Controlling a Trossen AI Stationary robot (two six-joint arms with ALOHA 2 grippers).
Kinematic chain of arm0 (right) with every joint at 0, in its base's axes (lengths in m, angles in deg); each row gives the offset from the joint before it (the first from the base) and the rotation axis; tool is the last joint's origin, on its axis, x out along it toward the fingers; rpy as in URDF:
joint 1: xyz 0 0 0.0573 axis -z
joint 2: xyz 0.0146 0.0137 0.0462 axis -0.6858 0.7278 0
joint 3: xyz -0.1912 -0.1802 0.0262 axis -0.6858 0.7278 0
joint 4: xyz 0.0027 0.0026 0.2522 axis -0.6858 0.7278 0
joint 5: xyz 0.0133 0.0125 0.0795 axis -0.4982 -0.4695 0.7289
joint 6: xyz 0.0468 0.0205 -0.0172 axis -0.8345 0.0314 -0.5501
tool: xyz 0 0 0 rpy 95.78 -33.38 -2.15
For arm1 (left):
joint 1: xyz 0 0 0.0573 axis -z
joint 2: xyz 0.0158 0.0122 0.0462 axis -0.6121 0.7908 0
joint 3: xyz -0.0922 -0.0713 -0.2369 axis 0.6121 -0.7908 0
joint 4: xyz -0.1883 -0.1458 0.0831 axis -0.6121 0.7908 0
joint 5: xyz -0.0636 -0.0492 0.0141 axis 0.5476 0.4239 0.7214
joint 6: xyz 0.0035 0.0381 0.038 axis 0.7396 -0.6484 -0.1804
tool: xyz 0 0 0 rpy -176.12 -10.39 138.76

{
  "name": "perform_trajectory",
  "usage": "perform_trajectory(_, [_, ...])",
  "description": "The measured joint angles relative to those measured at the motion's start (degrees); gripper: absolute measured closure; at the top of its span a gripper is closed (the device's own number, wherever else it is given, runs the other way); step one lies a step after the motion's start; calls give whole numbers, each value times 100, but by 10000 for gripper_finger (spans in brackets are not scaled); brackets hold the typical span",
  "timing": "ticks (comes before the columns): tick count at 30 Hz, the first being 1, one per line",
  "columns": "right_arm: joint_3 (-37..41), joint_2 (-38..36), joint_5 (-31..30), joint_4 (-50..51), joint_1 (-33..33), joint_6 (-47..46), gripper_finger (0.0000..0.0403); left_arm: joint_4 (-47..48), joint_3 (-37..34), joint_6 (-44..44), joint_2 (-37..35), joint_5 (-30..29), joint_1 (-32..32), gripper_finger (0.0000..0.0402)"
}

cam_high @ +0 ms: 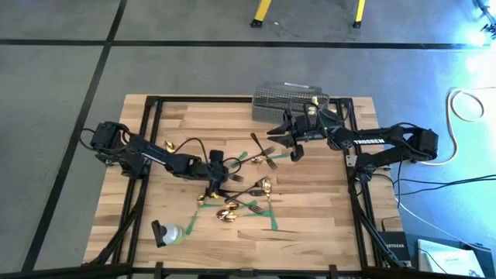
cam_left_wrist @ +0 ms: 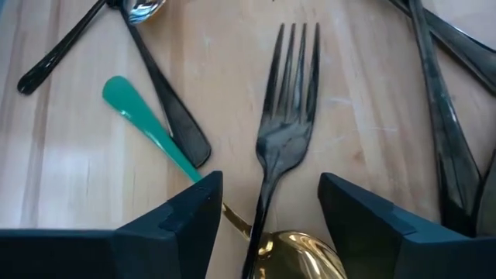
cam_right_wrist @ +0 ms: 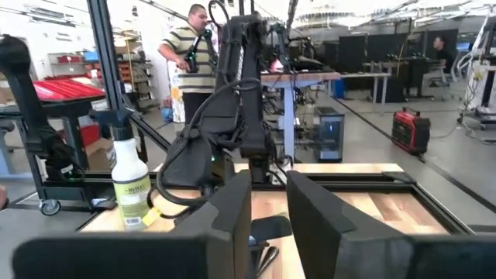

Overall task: Sort silverware
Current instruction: Put the black fork into the gray organizer

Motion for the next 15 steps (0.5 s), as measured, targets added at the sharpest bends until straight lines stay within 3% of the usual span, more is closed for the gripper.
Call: perform_trajectory(15, [0,0,2,-4,2,-4,336,8,0,-234,4,575,-413,299])
